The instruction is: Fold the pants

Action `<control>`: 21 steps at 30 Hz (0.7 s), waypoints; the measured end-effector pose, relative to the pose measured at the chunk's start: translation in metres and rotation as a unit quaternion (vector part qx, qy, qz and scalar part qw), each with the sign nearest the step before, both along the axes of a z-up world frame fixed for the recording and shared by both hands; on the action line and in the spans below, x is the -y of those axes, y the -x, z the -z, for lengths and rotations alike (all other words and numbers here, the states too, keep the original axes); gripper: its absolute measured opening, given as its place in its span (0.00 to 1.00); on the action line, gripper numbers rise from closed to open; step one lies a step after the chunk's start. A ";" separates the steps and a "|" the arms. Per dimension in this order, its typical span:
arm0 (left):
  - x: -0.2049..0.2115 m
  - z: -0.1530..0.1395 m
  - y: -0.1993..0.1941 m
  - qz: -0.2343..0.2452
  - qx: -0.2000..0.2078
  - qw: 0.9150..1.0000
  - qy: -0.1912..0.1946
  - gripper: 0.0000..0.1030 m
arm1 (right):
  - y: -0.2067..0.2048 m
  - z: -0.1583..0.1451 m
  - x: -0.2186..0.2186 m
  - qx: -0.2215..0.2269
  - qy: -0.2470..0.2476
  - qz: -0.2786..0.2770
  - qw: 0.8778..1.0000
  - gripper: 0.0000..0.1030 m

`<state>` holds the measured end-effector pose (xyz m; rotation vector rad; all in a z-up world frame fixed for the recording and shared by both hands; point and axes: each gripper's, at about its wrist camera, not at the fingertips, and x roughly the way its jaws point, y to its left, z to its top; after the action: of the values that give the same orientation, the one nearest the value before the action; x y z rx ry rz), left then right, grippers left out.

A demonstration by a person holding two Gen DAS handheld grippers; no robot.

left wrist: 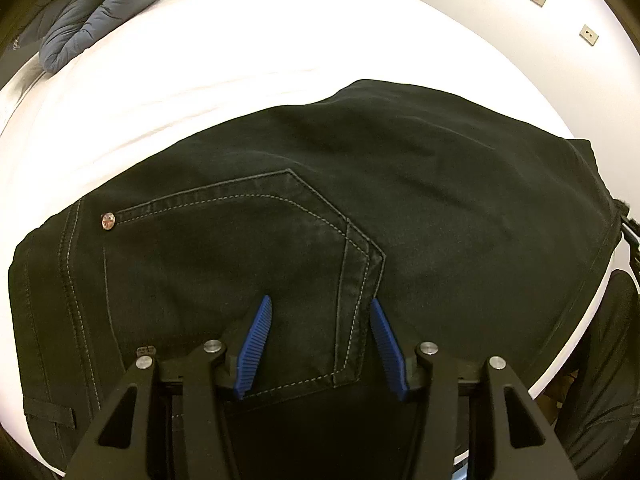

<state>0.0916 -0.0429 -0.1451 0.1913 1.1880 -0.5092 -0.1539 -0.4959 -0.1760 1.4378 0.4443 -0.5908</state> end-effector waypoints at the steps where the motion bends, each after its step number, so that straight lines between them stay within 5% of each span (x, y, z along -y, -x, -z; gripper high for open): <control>1: 0.000 -0.001 0.000 0.000 0.000 1.000 -0.001 0.52 | 0.005 -0.002 0.002 -0.018 0.007 0.004 1.000 0.11; 4: 0.002 -0.002 -0.001 -0.001 0.000 1.000 -0.003 0.52 | 0.031 -0.021 0.008 -0.072 0.053 0.017 0.996 0.14; 9: 0.006 -0.006 0.001 -0.003 0.000 1.000 -0.006 0.53 | 0.049 -0.052 0.018 -0.095 0.098 0.003 0.991 0.18; 12: 0.007 -0.007 0.002 -0.005 0.001 1.000 -0.007 0.54 | 0.031 -0.066 0.017 -0.109 0.117 -0.042 0.986 0.62; 21: 0.009 -0.009 0.010 -0.007 0.002 1.000 -0.008 0.55 | 0.017 -0.035 0.010 -0.111 0.044 -0.062 0.991 0.62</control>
<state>0.0820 -0.0514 -0.1365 0.1982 1.1884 -0.4860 -0.1714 -0.5056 -0.1409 1.2565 0.6701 -0.6642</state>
